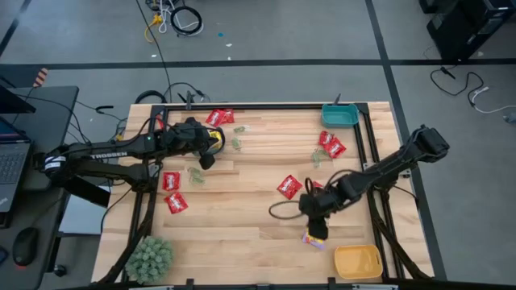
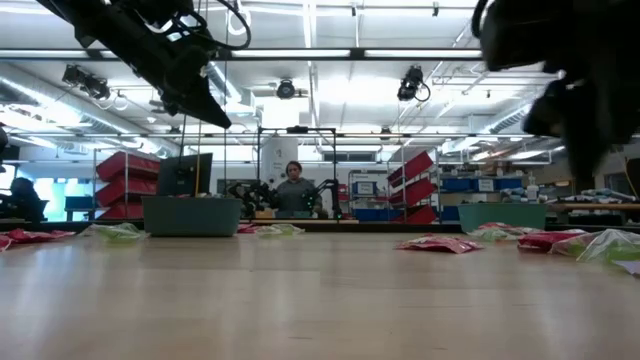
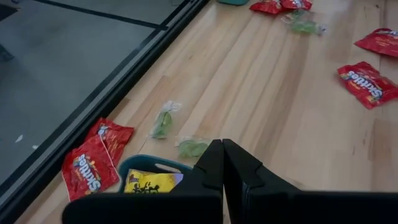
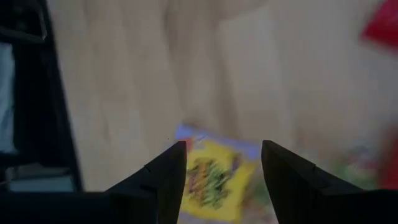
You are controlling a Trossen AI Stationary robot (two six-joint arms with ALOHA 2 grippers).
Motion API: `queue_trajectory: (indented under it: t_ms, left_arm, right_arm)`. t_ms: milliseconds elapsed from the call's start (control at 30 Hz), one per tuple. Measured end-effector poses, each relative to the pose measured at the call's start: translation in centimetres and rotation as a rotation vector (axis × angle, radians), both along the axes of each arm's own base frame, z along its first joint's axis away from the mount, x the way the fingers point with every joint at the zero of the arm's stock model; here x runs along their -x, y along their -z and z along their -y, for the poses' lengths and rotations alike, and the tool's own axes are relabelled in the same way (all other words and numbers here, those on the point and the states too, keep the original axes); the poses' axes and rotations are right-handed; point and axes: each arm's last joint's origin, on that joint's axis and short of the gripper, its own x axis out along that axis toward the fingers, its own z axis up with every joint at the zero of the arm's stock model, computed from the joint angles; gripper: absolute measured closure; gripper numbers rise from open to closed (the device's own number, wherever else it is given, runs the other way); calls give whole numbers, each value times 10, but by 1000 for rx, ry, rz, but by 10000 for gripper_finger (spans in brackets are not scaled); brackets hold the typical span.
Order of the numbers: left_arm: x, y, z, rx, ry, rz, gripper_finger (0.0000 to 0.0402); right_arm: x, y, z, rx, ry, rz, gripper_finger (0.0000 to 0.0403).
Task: Sort candy
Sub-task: Put the yellow candy into the dark blue bin
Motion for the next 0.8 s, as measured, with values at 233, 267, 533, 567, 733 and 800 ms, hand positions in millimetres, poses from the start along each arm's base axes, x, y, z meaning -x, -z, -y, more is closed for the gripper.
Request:
queue_trajectory:
  t_ms: [233,267,533,567,733,800]
  left_arm:
    - [0,0,0,-10,9,-7,401]
    - [0,0,0,-10,10,-9,401]
    - [0,0,0,-11,16,-8,401]
    - [0,0,0,-11,17,-8,401]
    - [0,0,1,-9,17,-12,401]
    - [0,1,1,-9,17,-15,401]
  right_arm:
    - [16,8,-32,-27,-29,-80,223]
    - [19,9,-36,-24,-42,-86,226]
    - [31,36,-60,83,-143,-173,231]
    - [31,38,-60,91,-147,-179,231]
    - [29,48,-60,140,-134,-190,240]
    - [28,49,-58,166,-129,-180,250]
